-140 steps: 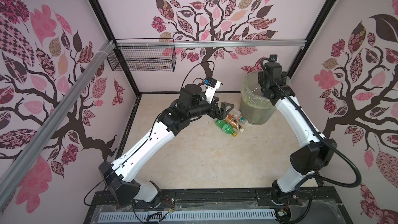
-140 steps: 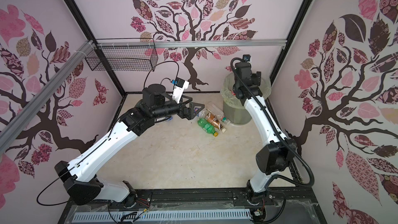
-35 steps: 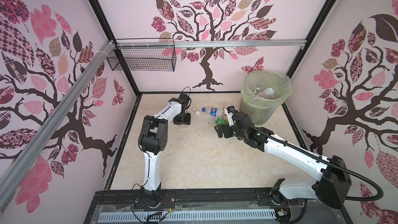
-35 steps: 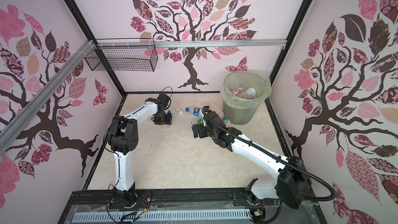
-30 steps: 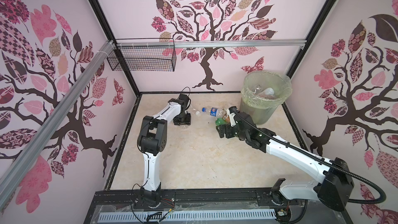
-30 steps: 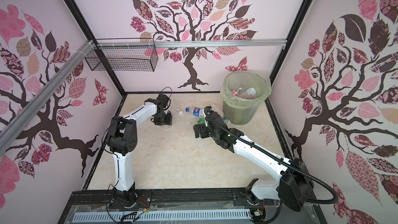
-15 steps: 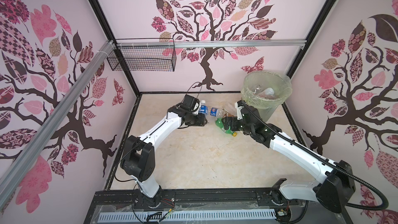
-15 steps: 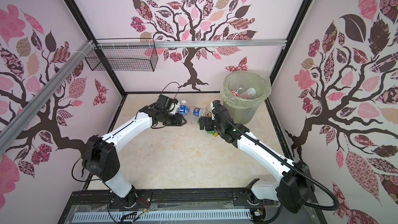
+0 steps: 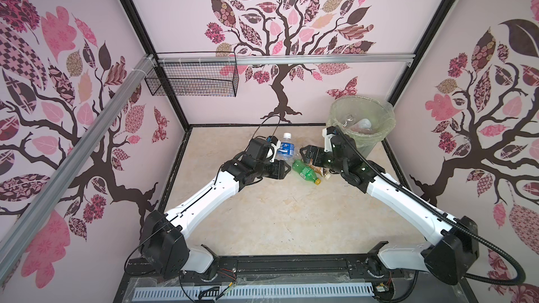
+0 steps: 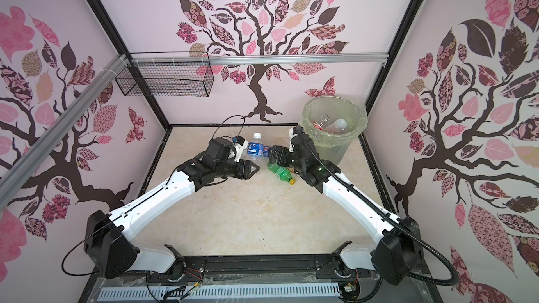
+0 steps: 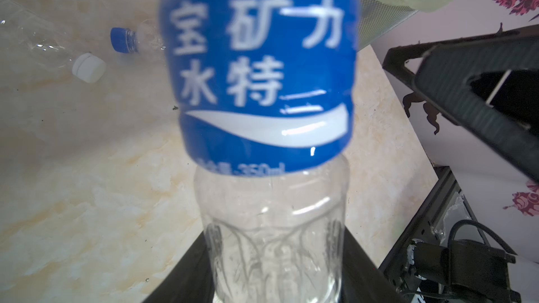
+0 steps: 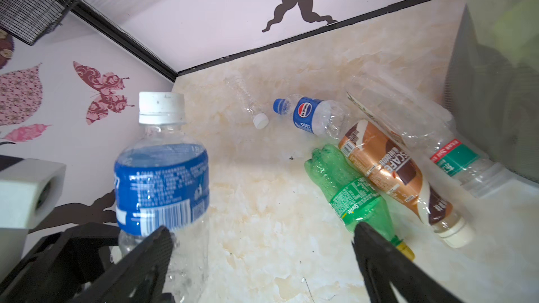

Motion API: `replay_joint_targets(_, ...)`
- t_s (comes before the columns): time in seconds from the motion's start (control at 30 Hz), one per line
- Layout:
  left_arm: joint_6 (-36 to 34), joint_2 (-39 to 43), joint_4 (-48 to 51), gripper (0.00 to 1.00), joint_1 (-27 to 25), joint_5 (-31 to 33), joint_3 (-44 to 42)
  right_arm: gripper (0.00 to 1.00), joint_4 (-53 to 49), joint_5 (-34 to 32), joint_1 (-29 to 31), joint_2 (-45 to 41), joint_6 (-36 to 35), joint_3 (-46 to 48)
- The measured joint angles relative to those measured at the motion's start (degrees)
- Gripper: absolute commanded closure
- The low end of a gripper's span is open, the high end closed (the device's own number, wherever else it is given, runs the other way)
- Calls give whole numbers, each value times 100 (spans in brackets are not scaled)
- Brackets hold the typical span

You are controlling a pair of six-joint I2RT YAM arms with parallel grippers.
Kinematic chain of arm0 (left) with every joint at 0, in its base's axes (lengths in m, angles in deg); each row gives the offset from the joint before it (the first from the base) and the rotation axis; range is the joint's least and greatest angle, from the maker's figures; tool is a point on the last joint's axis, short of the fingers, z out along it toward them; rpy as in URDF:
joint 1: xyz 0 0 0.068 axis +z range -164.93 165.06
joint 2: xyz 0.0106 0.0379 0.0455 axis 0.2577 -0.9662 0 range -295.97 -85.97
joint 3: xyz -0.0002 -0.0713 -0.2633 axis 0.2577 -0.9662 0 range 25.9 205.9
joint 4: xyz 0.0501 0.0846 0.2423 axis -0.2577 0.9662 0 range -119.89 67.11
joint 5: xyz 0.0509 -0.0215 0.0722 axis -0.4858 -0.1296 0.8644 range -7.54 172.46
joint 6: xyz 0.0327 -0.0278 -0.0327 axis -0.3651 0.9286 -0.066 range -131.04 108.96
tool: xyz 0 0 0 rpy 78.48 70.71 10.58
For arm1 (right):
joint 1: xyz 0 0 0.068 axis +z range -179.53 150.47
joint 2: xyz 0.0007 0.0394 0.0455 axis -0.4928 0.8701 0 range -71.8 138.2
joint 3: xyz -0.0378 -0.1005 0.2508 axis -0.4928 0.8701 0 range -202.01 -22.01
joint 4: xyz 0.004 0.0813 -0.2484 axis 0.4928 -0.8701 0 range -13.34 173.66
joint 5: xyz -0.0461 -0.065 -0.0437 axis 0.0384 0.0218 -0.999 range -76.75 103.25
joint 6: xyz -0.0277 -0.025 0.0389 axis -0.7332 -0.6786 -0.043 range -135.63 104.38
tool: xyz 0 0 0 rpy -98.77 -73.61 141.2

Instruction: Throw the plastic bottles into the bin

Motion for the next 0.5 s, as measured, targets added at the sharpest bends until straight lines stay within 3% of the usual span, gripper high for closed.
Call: replay_joint_targets(0.5, 260, 0, -118, 47, 7, -127, -118, 1, 664, 1064, 13, 636, 831, -79)
